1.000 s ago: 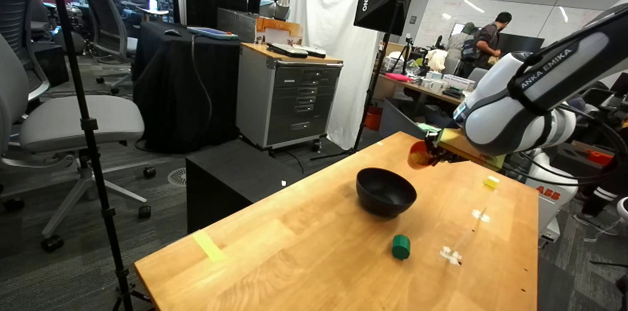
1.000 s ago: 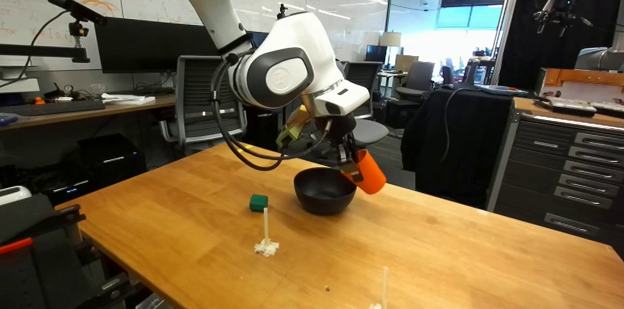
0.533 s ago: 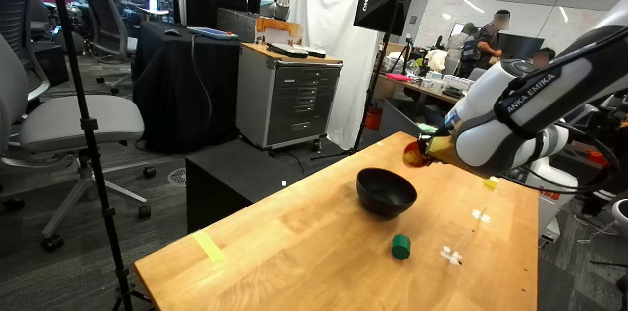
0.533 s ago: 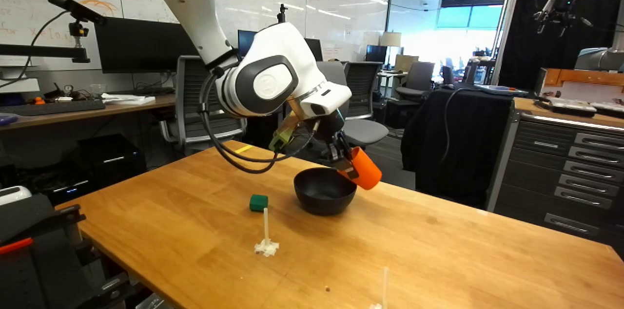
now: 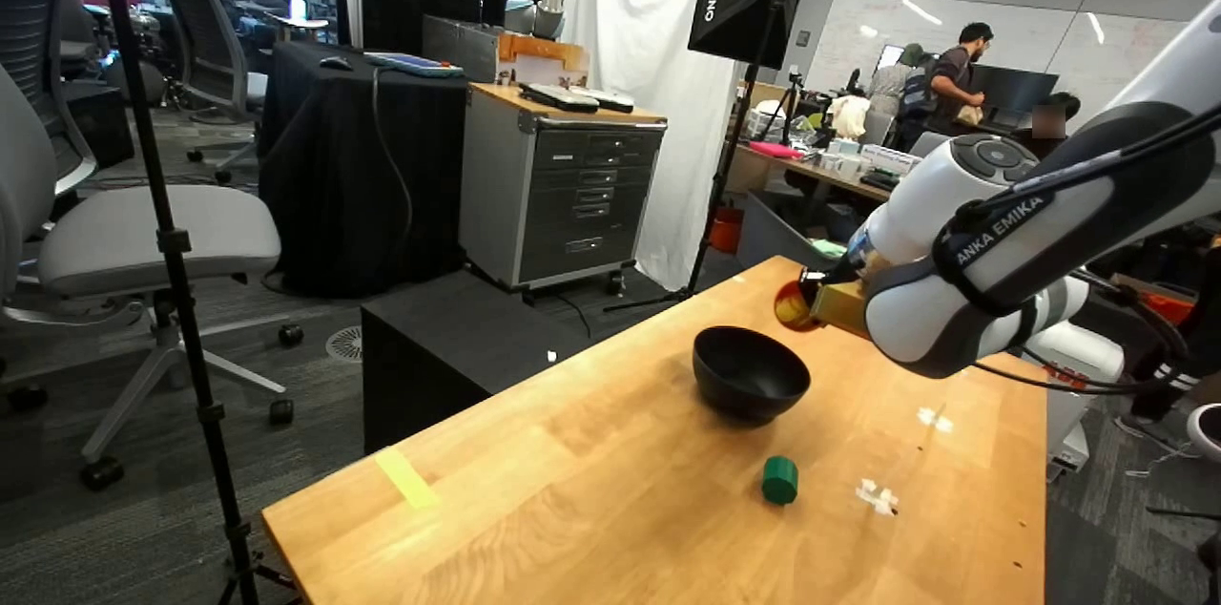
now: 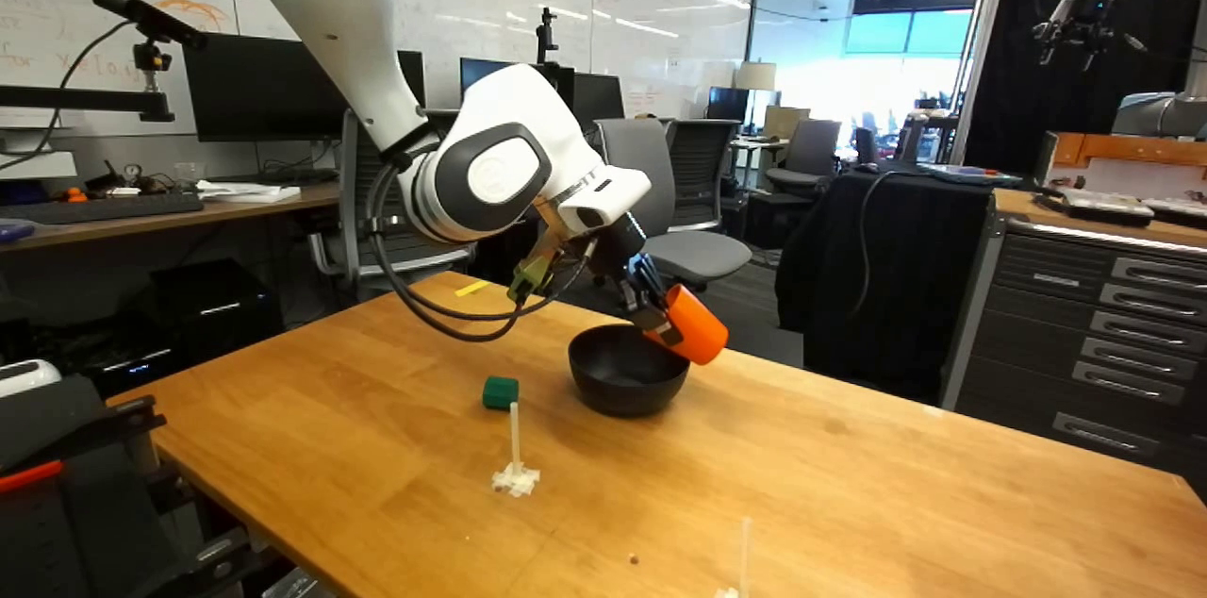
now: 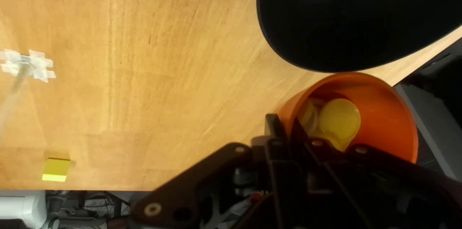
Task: Move the objects from the orange cup to the black bowl
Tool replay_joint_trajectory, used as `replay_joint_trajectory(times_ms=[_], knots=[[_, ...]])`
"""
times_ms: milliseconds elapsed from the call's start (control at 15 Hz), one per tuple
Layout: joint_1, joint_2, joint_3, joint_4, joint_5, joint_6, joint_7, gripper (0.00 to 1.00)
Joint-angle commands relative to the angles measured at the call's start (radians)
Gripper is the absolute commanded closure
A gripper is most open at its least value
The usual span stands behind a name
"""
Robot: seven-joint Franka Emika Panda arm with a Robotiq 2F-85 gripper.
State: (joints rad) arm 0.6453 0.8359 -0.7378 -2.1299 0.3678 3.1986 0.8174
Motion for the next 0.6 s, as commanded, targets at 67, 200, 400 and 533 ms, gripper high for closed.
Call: replay_joint_trajectory(times_ms=[67, 200, 400, 533], knots=[[0.096, 0.103, -0.076, 0.007, 0.052, 0.026, 0.035, 0.94], [0.123, 0.147, -0.093, 0.011, 0.061, 0.022, 0.046, 0.93], [0.165, 0.216, -0.118, 0.019, 0.077, 0.016, 0.063, 0.93], [0.191, 0.254, -0.136, 0.026, 0.089, 0.012, 0.077, 0.93]])
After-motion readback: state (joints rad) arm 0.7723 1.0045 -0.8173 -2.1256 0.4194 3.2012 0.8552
